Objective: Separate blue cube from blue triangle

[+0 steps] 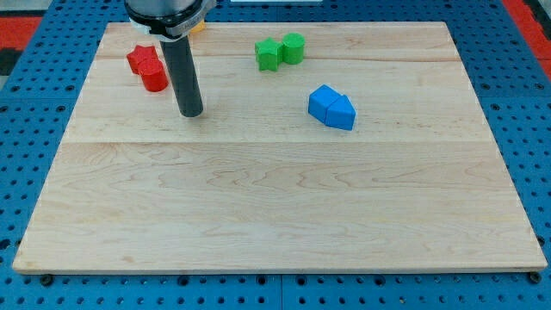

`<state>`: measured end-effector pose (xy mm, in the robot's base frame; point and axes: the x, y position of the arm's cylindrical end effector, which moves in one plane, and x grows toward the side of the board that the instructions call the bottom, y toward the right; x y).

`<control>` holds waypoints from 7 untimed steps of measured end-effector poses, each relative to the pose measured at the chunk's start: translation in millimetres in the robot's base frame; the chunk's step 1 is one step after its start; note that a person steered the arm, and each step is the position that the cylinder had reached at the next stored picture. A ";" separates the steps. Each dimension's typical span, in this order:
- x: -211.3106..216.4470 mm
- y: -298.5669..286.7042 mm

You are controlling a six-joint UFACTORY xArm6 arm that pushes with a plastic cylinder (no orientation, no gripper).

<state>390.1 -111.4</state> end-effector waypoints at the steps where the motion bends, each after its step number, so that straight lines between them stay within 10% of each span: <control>1: 10.9 78.6; 7: -31.6 182.6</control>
<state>358.5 71.2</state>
